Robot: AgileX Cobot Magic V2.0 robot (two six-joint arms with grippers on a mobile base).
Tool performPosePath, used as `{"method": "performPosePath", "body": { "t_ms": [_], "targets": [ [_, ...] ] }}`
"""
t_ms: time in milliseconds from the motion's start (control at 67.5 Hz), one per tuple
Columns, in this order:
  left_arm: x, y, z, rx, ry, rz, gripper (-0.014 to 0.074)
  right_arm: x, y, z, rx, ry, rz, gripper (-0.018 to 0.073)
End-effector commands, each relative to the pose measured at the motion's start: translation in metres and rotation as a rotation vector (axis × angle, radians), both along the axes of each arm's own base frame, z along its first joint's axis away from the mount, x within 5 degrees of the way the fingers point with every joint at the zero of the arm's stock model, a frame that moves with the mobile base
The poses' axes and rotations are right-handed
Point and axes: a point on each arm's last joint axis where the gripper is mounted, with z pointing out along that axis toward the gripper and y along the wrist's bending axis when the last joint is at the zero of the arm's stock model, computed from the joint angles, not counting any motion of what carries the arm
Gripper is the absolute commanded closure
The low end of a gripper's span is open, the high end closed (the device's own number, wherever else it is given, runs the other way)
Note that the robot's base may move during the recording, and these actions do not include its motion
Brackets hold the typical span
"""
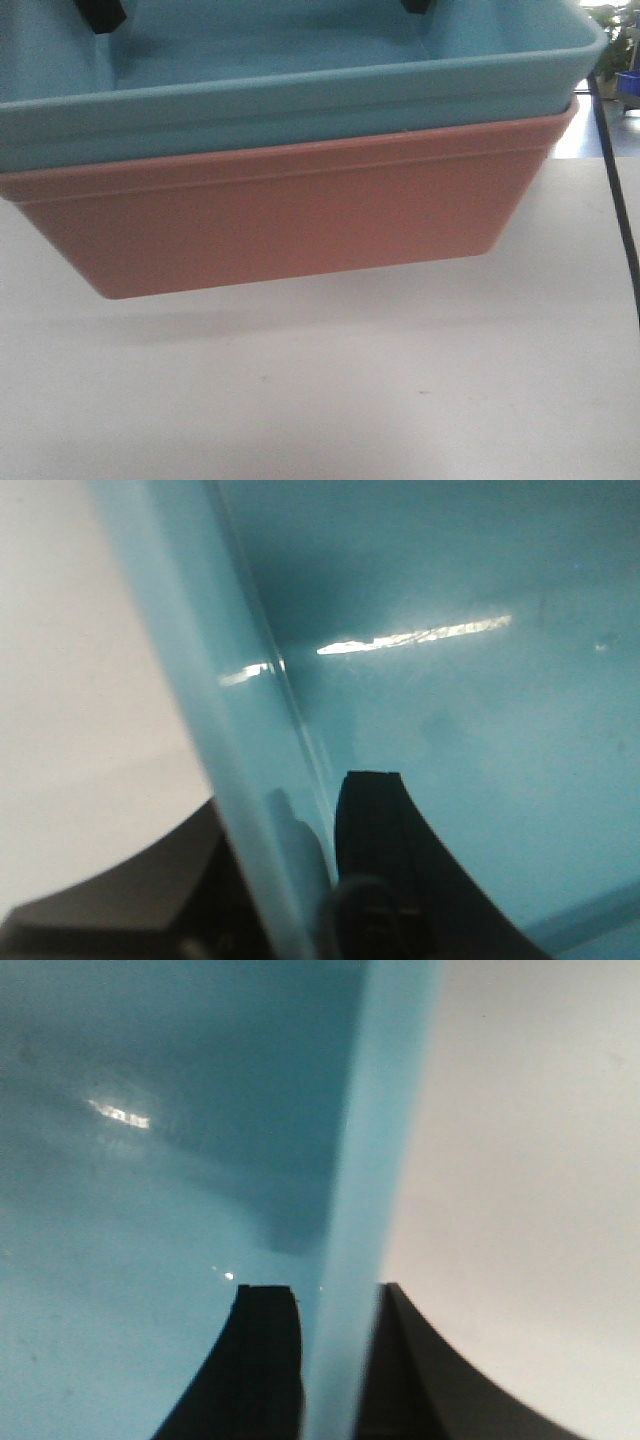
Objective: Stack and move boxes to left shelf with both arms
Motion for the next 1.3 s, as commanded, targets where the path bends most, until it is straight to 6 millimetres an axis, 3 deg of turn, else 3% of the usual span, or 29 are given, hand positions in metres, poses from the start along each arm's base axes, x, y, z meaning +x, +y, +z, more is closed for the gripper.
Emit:
{"method": "performPosePath", "body": {
  "t_ms": [0,193,474,771,934,1290],
  "targets": [
    [-0.021,0.004,0.028,-0.105,-0.141,-0.019,0.0599,-0.016,-0.009,0.032,0.056,-0.135,0.021,0.0501],
    [-0.038,0.013,0.027,-0.167,-0.199,0.027,0.0599,-0.027,-0.014,0.018,0.061,-0.136,0.023,0.0501],
    [-0.064,0.027,0.031,-0.244,-0.296,0.062,0.0599,-0.059,-0.031,-0.001,0.081,-0.142,0.027,0.0501],
    [-0.08,0.033,0.003,-0.244,-0.227,0.069,0.0598,-0.083,-0.039,-0.027,0.128,-0.1,0.025,0.0501],
    [-0.086,0.026,-0.014,-0.241,-0.159,0.044,0.0598,-0.084,-0.038,-0.037,0.146,-0.074,0.02,0.0501],
    [-0.079,0.008,-0.021,-0.279,-0.192,0.016,0.0598,-0.069,-0.029,-0.051,0.16,-0.074,0.014,0.0501]
  ]
}}
